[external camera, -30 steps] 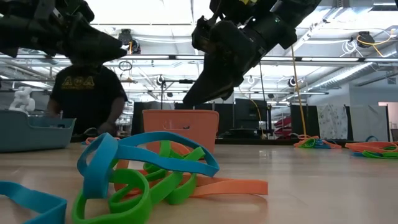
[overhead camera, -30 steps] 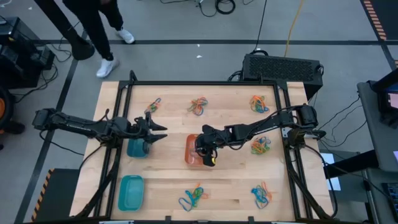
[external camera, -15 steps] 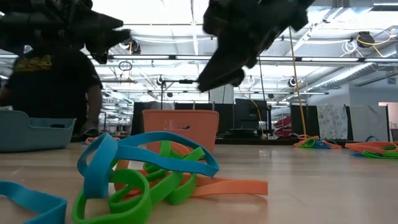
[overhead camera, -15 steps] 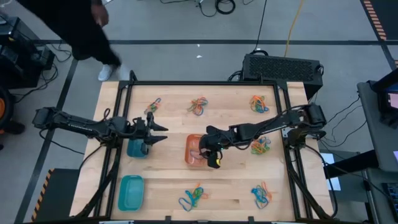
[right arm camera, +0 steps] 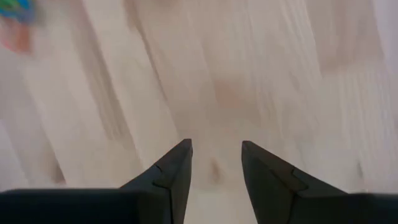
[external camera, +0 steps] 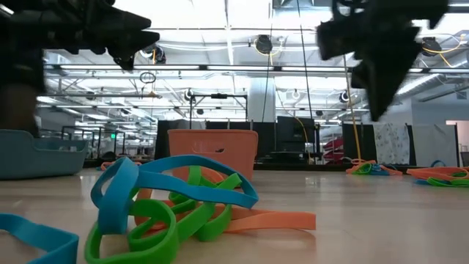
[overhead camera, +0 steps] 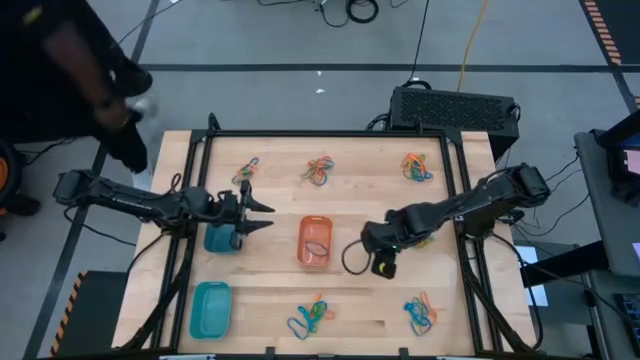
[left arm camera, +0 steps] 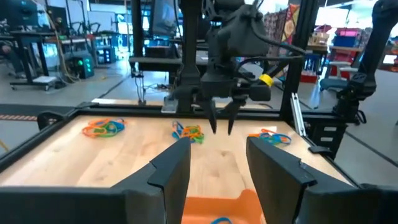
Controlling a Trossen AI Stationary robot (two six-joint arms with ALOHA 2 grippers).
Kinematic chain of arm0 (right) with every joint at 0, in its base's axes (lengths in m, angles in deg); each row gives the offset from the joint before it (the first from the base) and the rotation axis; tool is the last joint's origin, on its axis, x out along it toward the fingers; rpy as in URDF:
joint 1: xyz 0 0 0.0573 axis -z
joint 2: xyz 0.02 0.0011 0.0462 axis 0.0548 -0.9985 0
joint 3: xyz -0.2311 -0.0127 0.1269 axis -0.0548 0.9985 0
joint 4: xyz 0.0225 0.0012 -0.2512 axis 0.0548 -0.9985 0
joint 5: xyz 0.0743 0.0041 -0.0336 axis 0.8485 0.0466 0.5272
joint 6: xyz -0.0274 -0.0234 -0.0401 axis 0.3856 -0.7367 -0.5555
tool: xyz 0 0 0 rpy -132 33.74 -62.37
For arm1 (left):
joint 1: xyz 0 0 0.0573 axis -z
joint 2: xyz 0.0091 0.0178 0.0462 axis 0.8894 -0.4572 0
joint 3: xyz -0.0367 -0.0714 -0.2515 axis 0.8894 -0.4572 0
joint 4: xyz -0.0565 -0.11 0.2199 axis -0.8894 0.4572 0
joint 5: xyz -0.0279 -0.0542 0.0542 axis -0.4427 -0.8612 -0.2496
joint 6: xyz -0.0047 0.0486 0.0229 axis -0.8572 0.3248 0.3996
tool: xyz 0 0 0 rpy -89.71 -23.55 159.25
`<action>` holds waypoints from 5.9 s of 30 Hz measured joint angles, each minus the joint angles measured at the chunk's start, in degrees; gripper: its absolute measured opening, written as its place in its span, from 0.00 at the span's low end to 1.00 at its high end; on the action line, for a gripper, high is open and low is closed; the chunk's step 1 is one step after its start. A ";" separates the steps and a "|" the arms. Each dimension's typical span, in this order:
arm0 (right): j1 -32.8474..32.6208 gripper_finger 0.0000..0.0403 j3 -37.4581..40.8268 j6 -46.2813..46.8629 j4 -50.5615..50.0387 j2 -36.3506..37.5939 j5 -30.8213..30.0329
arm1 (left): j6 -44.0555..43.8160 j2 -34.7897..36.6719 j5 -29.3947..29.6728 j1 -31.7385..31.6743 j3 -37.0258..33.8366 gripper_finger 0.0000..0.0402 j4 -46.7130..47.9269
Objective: Sort rubber bands into baskets
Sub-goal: Put the blue rubber band into the orange bin
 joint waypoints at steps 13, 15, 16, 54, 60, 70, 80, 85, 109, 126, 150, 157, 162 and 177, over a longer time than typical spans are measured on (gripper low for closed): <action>-10.35 0.33 0.00 11.58 -1.00 -0.02 8.00 | 0.40 -3.90 -5.80 -0.05 0.19 0.41 -4.69; -12.06 0.33 0.00 12.76 -0.95 -0.02 7.93 | 1.48 -3.90 -5.80 -0.07 0.21 0.41 -5.26; -12.97 0.33 0.00 13.57 -0.82 -0.03 7.86 | 2.05 -3.90 -5.78 -0.07 0.26 0.41 -5.29; -25.80 0.33 0.43 11.27 4.40 -12.22 4.64 | 8.90 -8.23 -6.61 -4.63 5.00 0.41 1.36; -25.80 0.33 5.80 13.84 10.47 -12.13 6.05 | 8.85 -8.23 -6.61 -4.63 5.00 0.41 1.36; -25.78 0.22 6.95 12.94 11.77 -11.12 6.63 | 8.85 -8.21 -6.61 -4.63 5.00 0.41 1.38; -24.98 0.02 6.97 13.00 12.14 -7.03 7.92 | 8.85 -8.19 -6.61 -4.63 5.00 0.41 1.38; -23.90 0.01 6.97 13.38 11.98 -4.67 7.71 | 8.85 -8.19 -6.59 -4.63 5.00 0.41 1.38; -22.59 0.00 6.94 17.06 16.56 1.27 4.41 | 8.54 -8.19 -6.59 -4.63 5.00 0.41 1.43; -6.82 0.00 6.84 -16.54 40.62 1.09 -15.10 | -3.21 -12.14 -11.67 -4.63 9.09 0.41 10.25; 7.62 0.00 6.84 -27.53 68.94 -13.20 -14.41 | -6.19 -16.06 -6.96 -4.62 9.02 0.41 15.47; 7.62 0.00 6.84 -27.49 71.68 -16.22 -14.76 | -6.19 -16.06 -6.52 -4.61 9.02 0.41 15.56; 7.62 0.04 6.84 -27.45 71.68 -16.29 -14.79 | -6.19 -16.06 -6.51 -4.63 9.02 0.41 15.58; 7.99 0.20 6.84 -28.84 70.99 -16.17 -14.76 | -6.23 -16.06 -6.50 -4.63 9.01 0.41 15.58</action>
